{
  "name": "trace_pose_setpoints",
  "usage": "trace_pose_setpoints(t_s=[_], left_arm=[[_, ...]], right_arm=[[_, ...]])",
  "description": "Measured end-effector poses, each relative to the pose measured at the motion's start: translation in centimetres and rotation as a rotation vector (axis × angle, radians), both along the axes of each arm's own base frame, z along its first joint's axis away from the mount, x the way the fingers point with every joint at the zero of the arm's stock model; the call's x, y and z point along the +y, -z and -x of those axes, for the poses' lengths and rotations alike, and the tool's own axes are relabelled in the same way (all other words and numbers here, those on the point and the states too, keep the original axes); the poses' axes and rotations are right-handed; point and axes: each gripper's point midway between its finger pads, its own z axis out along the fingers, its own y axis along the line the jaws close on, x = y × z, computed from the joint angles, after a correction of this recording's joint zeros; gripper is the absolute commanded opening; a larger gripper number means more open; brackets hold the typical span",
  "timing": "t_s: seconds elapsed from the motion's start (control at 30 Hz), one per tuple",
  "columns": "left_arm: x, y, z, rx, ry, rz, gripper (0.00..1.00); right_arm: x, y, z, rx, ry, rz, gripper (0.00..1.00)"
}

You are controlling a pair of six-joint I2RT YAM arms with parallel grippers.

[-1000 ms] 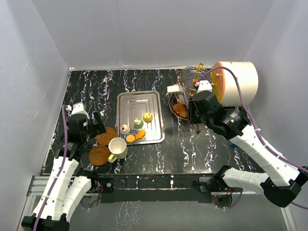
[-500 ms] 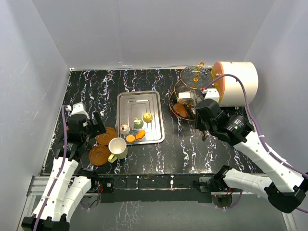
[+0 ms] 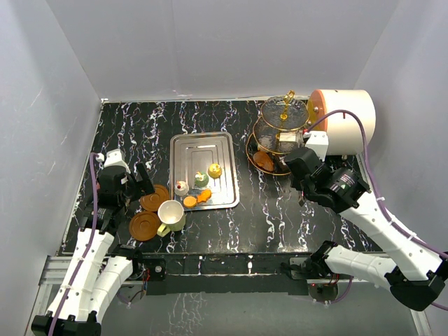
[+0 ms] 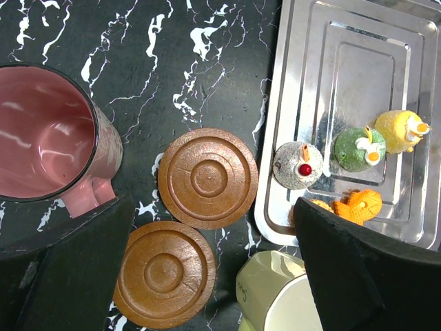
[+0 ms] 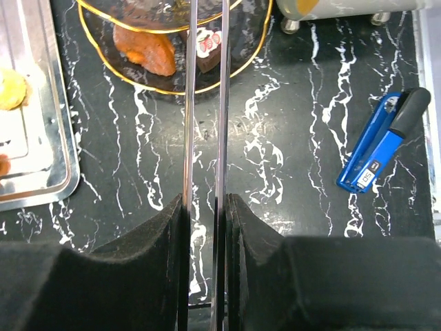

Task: Serve the afternoon tea
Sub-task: Place the desert on the desert table.

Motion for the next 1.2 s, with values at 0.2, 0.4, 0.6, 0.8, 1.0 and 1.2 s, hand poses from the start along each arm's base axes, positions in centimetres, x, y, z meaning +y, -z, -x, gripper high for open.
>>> trace_pose_setpoints(t_s=[0.2,0.4,0.6,0.8,1.0,1.2], left_arm=[[0.0,0.0,0.0,0.0,0.002,0.002,0.99],[0.0,-0.1,0.0,-0.004,0.002,0.002,0.99],[0.0,-0.2,0.0,-0.008,0.002,0.003,0.99],[0.0,-0.2,0.0,-0.008,0.002,0.003,0.99],[-0.1,-0.1,0.0,-0.006,0.003,0.003,0.99],[-0.1,-0.1,0.0,-0.006,0.004,0.003,0.99]], right_arm=[[-1.0,-0.1,-0.6,-0.024,0.065,0.042,0.22],[-0.9,1.6,-1.5,-0.011,0.082,0.089,0.22],[-0.3,3.7,-2.2,0.017,0.053,0.123,0.23],[0.4,4.8,-2.3,0.044,0.01,0.134,0.25],[1.5,5.3,-1.8,0.083,-0.053,0.1,0.27],[2.8,5.4,-1.3,0.141,-0.111,0.066,0.29]])
